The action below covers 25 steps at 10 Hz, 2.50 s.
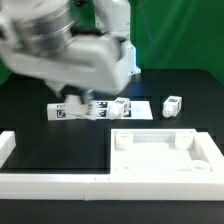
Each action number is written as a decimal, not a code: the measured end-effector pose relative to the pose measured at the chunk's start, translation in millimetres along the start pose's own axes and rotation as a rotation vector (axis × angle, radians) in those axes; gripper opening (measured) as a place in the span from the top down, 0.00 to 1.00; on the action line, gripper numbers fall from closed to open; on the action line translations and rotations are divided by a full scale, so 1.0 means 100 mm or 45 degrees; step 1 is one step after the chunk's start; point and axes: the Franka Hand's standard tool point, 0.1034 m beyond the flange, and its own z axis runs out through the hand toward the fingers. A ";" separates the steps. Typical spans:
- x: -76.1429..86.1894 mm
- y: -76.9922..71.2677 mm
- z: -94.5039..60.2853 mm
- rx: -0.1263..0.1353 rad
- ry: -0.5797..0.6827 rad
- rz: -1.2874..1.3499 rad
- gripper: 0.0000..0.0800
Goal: Assemble one leg
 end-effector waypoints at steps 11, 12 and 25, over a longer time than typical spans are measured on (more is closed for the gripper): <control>-0.72 -1.37 0.20 0.385 0.982 0.008 0.64; -0.73 -1.37 0.22 0.419 1.020 0.066 0.64; -0.55 -1.64 0.15 0.155 1.172 -0.450 0.64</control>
Offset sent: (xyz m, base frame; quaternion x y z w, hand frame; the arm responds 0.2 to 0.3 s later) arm -0.0140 -0.0827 -0.0054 0.0675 0.0669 0.0111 0.9954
